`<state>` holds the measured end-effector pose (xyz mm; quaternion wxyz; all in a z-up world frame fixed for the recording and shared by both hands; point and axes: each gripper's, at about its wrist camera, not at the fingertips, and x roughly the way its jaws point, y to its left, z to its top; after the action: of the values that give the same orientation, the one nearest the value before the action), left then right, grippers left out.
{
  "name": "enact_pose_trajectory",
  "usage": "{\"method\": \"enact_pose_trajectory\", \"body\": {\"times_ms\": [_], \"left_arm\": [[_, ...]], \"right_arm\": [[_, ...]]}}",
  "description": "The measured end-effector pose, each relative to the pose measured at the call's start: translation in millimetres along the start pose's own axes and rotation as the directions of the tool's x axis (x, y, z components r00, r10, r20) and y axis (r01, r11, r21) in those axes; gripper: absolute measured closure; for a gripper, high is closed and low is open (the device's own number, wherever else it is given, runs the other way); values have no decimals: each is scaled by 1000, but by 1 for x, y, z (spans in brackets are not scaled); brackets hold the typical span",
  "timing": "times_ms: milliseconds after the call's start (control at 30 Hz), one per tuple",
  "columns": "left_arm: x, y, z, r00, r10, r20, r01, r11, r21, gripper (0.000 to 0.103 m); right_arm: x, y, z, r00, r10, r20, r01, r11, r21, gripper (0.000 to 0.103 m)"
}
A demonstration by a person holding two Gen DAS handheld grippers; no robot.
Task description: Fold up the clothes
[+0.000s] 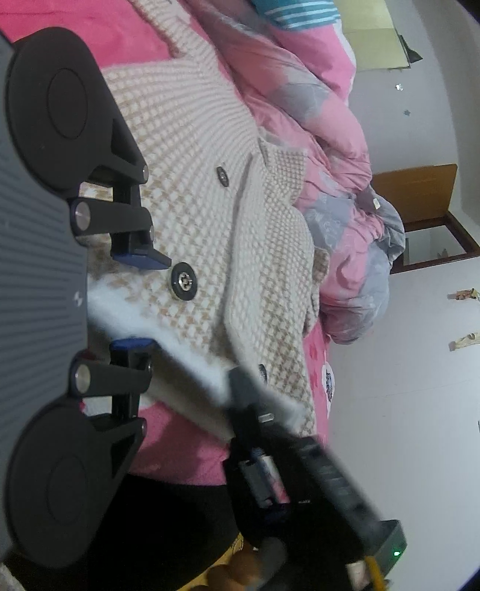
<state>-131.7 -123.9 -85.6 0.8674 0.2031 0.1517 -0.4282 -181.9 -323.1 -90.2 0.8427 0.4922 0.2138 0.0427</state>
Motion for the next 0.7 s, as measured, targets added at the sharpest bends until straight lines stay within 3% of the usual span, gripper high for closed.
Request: {"method": "enact_pose_trajectory", "body": {"times_ms": [133,333,533,700], "left_arm": [[1,-3,0,1000,19,16,-20,998,59,64],[5,3,4,991,107,76,-116,986,123,63],[-1,0,-16,994,99,37,-101,992,77,63],[-27,18,-7,1000,-22,-11,21,999,-34,64]], "right_arm": [[5,4,2,1000,-25,8,26,996,-82,99],[10,7,4,998,-57,20,59,980,-188,99],[12,4,-4,997,-71,25,75,967,-245,100],[13,2,-11,996,-83,30,88,952,-293,99]]}}
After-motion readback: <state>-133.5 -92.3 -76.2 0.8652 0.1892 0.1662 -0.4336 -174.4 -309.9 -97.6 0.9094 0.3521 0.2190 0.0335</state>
